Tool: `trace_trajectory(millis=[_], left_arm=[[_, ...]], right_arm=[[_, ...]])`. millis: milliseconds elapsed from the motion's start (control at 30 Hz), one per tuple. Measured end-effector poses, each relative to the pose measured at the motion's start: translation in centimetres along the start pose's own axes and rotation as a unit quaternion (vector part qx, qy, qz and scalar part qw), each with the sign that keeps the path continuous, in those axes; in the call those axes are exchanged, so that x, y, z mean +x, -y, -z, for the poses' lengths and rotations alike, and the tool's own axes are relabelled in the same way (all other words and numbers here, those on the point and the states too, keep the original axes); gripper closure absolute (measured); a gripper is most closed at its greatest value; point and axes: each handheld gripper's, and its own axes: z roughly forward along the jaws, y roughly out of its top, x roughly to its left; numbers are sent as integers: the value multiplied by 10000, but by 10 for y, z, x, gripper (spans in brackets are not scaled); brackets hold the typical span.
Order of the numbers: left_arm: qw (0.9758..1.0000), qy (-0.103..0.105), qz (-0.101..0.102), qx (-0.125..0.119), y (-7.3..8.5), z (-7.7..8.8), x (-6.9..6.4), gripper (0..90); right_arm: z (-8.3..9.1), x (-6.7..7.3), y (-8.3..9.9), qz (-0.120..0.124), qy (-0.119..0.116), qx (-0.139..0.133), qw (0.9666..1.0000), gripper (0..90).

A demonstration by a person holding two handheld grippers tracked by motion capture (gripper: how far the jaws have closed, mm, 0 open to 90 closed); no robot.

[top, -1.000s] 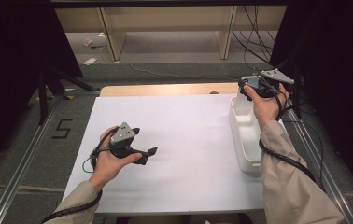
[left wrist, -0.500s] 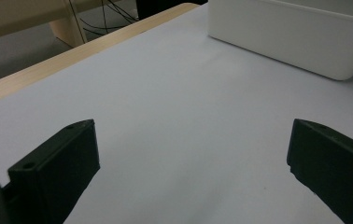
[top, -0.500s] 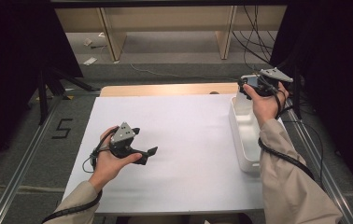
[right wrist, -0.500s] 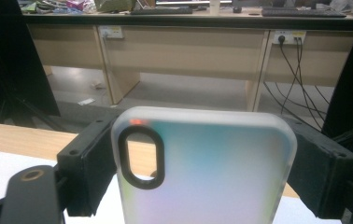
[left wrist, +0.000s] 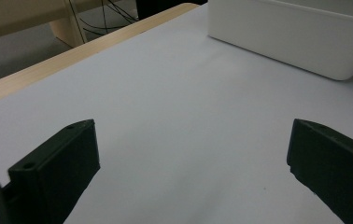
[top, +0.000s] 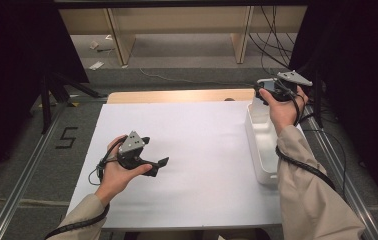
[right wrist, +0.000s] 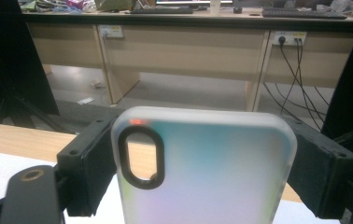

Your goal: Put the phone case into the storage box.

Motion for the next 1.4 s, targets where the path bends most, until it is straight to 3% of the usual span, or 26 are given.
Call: trace_trajectory(millis=[1400], left_arm=[[10000,17,-1,11,0,-1,0,17]], right_arm=[[-12,-3,2,8,99,118,9999,184]])
